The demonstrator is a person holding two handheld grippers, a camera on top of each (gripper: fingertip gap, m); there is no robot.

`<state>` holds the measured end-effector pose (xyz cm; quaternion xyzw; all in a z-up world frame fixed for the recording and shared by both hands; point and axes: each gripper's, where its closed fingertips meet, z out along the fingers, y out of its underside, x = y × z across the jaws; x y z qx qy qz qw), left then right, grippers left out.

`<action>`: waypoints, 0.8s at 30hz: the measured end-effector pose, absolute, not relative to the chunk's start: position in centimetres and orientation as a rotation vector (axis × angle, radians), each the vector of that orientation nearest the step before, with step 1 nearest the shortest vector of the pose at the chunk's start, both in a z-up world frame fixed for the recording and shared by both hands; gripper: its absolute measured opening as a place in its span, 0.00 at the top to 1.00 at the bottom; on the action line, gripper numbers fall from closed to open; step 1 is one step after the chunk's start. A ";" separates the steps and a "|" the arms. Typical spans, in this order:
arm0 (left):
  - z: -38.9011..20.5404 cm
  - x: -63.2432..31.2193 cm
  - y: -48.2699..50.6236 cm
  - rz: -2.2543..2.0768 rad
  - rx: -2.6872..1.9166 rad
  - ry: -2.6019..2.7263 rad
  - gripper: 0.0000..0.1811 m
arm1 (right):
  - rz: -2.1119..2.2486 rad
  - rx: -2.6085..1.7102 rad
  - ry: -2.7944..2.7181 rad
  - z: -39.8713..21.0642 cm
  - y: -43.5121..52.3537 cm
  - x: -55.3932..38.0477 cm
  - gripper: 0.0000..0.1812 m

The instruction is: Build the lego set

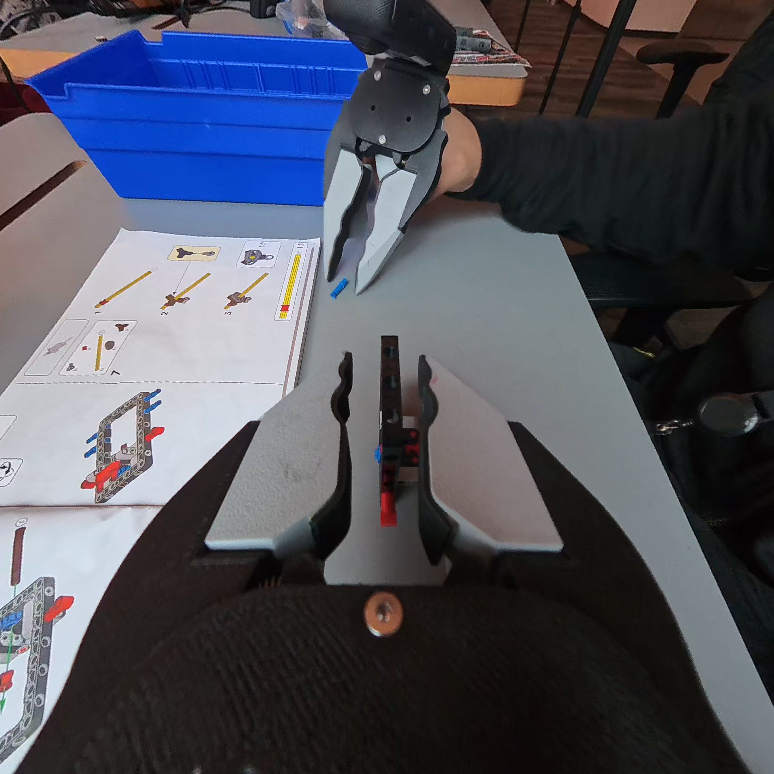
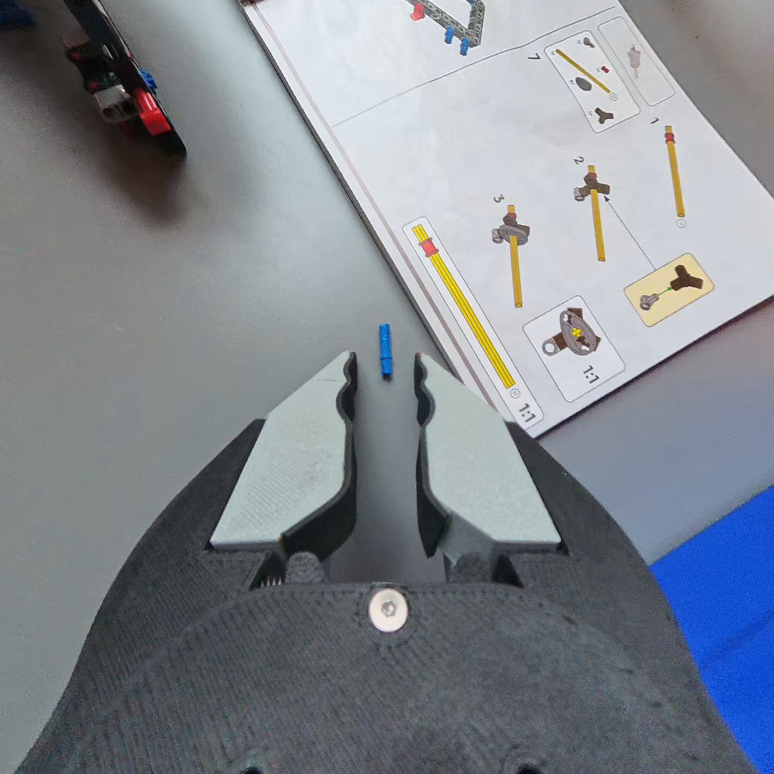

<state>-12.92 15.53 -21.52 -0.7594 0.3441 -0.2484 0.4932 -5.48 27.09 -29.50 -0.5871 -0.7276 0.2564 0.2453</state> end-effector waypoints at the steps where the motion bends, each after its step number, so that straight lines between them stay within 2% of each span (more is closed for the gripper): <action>1: -21.5 -12.9 15.5 -0.607 -1.841 0.835 0.84 | 0.717 -1.600 -1.985 -29.5 26.8 -5.6 0.87; 3: -21.5 -13.0 15.5 -0.597 -1.840 0.840 0.84 | 0.743 -1.586 -1.969 -29.5 26.5 -6.0 0.97; 10: -20.9 -13.7 15.3 -0.609 -1.809 0.830 0.84 | 0.914 -1.605 -1.904 -28.9 25.2 -7.3 0.99; 17: -19.1 -14.3 15.6 -0.579 -1.726 0.794 0.84 | 1.129 -1.393 -1.738 -23.9 23.7 -12.2 0.99; 24: -16.6 -15.5 16.2 -0.360 -1.574 0.753 0.94 | 1.360 -1.301 -1.747 -22.3 20.7 -13.4 0.99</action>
